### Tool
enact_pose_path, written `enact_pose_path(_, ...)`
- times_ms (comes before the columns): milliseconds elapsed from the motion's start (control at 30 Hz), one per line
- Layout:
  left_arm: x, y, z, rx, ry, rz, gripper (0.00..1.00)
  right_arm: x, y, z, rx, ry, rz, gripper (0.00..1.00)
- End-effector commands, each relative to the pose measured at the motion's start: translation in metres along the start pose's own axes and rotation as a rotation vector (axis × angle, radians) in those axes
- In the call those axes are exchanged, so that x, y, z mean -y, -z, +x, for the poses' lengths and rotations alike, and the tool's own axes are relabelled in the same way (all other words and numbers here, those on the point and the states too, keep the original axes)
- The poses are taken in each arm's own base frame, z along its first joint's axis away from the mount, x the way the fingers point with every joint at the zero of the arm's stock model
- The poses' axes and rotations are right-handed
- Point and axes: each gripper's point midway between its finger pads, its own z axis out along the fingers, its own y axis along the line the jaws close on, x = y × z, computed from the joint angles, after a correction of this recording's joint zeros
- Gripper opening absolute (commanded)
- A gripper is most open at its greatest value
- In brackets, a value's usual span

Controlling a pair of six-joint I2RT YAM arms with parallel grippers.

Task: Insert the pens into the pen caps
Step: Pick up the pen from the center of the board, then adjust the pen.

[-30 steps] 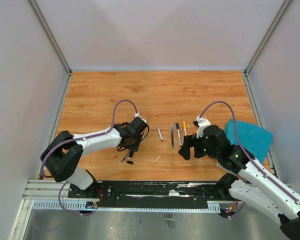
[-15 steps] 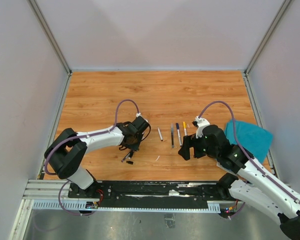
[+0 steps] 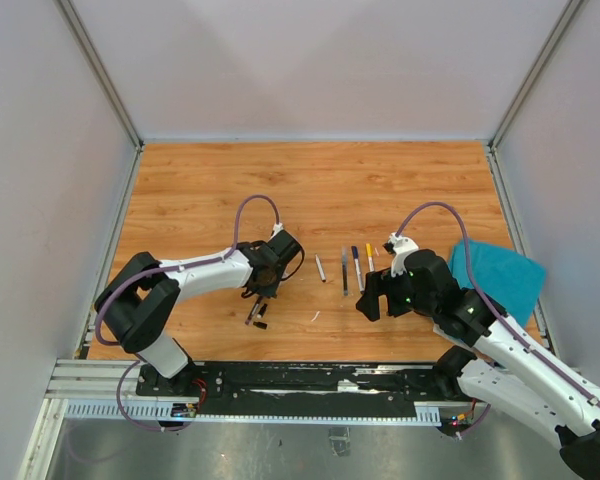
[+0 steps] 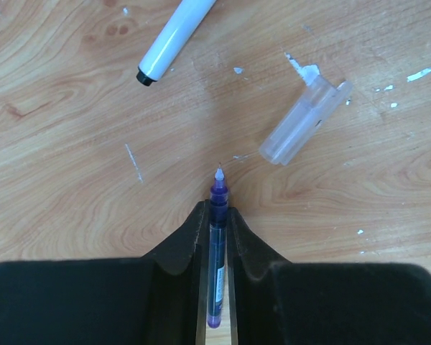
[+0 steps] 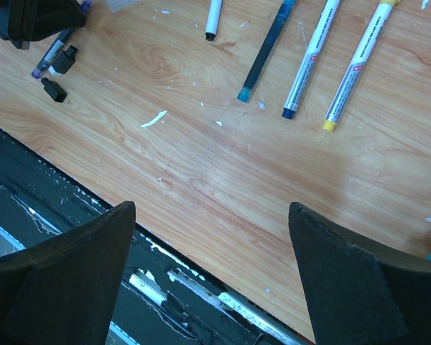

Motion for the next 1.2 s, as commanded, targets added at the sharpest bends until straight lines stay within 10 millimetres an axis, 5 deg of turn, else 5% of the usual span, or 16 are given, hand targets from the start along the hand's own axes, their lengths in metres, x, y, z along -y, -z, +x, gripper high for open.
enact_pose_path(0,-0.009,0.007,-0.015,0.034,-0.001,-0.036,0.14,-0.002,0.001,-0.007,0.022,0.009,-0.009,0.87)
enact_pose_path(167,-0.007,0.027,-0.036,0.122,0.023,0.001,0.12,-0.001,0.002,-0.011,0.039,0.006,-0.001,0.87)
enact_pose_path(533,0.018,0.122,-0.091,0.455,0.177,0.318,0.11,-0.018,0.005,-0.033,0.157,-0.016,-0.092,0.87)
enact_pose_path(867,0.033,0.19,-0.115,0.724,0.412,0.629,0.13,-0.087,-0.01,-0.061,0.297,-0.124,-0.325,0.82)
enact_pose_path(1167,0.049,0.208,-0.115,0.753,0.508,0.809,0.13,-0.15,-0.021,-0.076,0.406,-0.134,-0.507,0.77)
